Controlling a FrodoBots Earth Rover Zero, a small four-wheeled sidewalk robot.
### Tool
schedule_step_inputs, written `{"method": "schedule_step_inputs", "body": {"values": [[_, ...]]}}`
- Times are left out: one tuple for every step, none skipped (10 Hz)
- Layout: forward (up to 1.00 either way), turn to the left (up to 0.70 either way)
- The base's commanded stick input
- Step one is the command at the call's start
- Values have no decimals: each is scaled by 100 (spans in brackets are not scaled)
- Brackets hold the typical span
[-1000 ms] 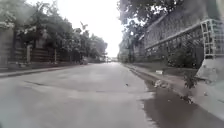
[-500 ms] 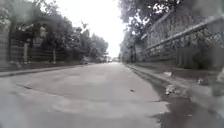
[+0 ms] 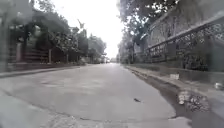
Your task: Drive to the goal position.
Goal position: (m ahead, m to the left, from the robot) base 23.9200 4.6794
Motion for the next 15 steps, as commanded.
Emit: {"method": "schedule_step_inputs", "body": {"values": [[100,0],[100,0],[100,0],[100,0],[100,0],[100,0],[100,0],[100,0],[100,0],[100,0],[100,0],[100,-4],[100,-17],[100,-29],[100,-40]]}}
